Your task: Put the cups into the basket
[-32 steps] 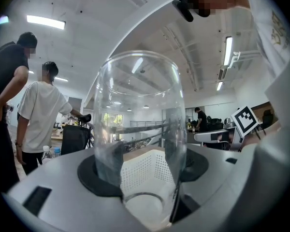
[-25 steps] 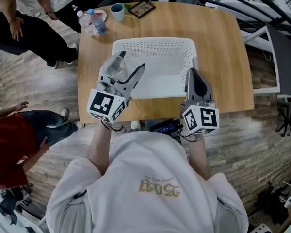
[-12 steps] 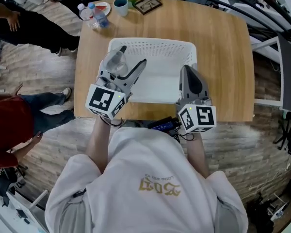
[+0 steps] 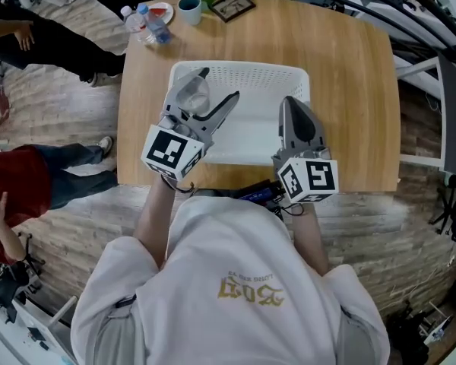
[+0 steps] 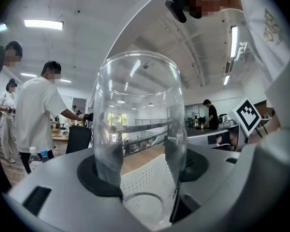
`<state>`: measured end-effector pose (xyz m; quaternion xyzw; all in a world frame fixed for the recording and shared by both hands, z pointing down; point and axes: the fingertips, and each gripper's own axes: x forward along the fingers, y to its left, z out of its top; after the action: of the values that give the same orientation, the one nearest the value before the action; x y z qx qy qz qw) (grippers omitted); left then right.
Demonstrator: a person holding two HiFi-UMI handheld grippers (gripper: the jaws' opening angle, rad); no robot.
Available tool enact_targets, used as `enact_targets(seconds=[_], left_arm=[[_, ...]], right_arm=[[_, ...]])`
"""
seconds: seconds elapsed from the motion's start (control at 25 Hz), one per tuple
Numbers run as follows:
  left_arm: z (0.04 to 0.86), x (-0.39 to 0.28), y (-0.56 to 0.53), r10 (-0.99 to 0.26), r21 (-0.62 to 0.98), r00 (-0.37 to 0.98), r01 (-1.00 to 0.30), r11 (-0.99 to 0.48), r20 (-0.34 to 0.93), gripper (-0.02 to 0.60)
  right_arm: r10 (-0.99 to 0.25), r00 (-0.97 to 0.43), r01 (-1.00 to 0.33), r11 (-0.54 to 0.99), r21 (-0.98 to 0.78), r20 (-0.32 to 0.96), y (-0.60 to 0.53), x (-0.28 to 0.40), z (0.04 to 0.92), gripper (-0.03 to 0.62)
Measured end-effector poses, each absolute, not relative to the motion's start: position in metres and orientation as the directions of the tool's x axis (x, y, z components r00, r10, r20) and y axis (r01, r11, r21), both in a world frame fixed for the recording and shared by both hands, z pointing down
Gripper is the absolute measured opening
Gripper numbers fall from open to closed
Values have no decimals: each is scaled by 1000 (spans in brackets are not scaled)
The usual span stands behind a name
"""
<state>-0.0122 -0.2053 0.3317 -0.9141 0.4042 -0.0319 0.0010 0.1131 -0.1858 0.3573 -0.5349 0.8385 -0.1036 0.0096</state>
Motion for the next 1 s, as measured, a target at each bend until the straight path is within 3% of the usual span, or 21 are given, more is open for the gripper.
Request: enact_targets(seconds=[0.52, 1.0], left_arm=[[375, 19, -214, -592, -39, 795, -592, -805, 136, 295], [410, 38, -219, -525, -10, 831, -532, -846, 187, 295]], right_arm=[[-900, -406, -910, 383, -158, 161, -208, 102, 377, 8], [-888, -414, -907, 384, -173, 200, -230, 99, 400, 9]])
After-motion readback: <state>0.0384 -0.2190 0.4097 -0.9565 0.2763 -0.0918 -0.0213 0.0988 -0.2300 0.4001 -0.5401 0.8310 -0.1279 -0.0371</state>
